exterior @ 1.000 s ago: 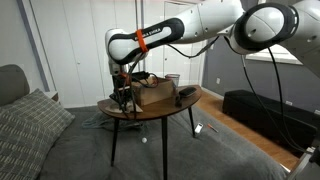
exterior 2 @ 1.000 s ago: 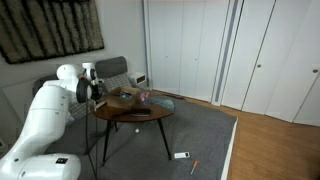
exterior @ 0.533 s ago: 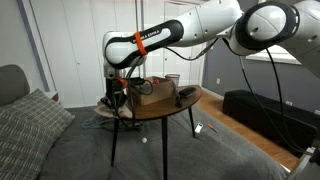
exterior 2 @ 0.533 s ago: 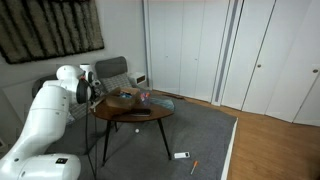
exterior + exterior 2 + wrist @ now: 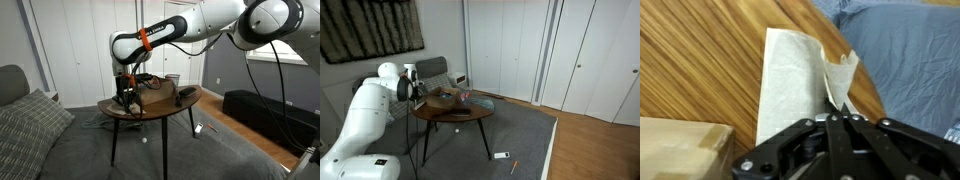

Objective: Wipe the table with the brown cloth

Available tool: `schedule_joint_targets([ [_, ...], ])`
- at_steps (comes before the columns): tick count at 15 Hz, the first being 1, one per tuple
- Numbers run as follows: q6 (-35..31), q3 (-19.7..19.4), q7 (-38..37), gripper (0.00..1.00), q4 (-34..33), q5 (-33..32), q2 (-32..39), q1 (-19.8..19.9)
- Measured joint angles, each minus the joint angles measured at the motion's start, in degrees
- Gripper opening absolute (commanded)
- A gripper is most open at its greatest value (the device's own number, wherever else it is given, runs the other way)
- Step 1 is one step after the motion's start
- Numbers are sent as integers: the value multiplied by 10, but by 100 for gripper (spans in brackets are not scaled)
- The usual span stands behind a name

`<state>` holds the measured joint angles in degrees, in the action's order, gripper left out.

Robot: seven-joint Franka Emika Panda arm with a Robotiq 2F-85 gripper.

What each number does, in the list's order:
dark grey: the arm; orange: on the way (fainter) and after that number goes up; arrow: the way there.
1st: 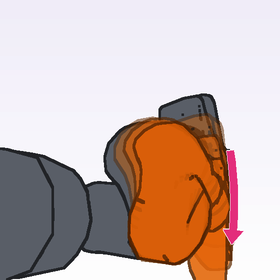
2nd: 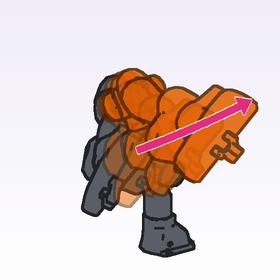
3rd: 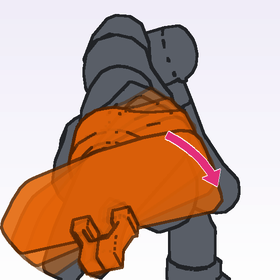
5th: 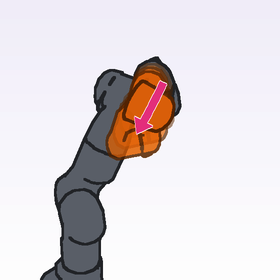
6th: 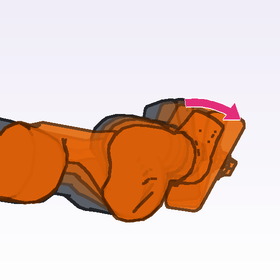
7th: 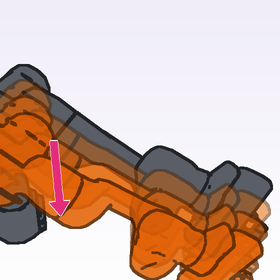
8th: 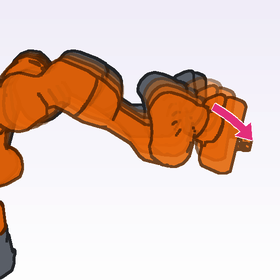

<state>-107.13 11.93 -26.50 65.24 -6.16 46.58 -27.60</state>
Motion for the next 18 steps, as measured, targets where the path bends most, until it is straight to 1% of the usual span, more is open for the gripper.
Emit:
schedule_joint_targets([
  [3,-14,-15,-15,0,23,-1,-13,13],
  [5,-36,-19,-23,0,33,-1,-18,14],
  [10,-120,-20,-28,0,53,-11,-19,7],
  [12,-134,-13,-23,0,58,-10,-19,5],
  [14,-124,-1,-15,0,60,-4,-20,6],
  [18,-62,24,-3,0,74,28,-37,17],
])
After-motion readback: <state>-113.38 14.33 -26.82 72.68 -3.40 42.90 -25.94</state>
